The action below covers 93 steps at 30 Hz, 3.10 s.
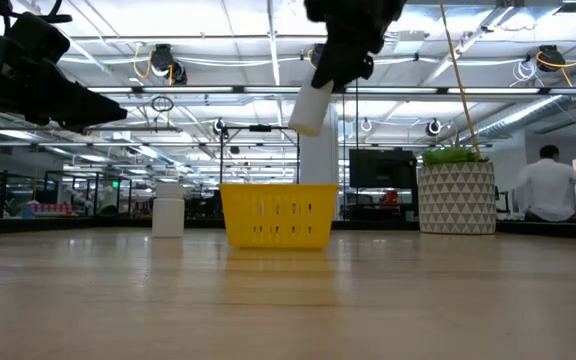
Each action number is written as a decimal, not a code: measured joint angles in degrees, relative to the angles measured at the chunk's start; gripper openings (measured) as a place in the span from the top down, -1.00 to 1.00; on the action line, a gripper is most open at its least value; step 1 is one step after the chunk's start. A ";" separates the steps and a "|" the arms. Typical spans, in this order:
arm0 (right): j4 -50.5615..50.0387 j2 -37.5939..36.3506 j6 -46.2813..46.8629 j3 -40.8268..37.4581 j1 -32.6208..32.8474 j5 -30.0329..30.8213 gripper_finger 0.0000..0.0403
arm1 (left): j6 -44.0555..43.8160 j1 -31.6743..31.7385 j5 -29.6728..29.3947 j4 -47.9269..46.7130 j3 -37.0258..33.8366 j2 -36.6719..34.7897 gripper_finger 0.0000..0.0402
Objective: Pick and place pill bottles into a basket
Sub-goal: Put the white pill bottle into the yellow bin
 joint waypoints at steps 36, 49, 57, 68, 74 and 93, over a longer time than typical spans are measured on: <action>-0.41 17.95 -5.96 4.05 -1.15 -6.11 0.27 | -0.31 0.00 0.17 0.14 0.00 2.65 0.24; 0.66 17.99 -7.71 4.05 -5.28 -5.98 0.27 | -0.28 0.00 0.15 0.15 0.00 2.64 0.24; 1.64 17.99 -7.73 3.84 -5.93 -6.17 0.27 | -0.28 0.00 0.16 0.11 0.00 2.64 0.24; 5.80 17.68 -6.64 -1.76 -5.70 -7.73 0.27 | -0.28 0.00 0.15 0.11 0.00 2.64 0.24; 6.69 17.71 -6.73 -1.94 -5.70 -7.73 0.27 | -0.26 -0.02 0.15 0.15 0.00 2.64 0.24; 7.65 17.73 -4.10 -2.20 -3.94 -4.61 -0.47 | -0.26 0.00 0.15 0.08 0.00 2.64 0.24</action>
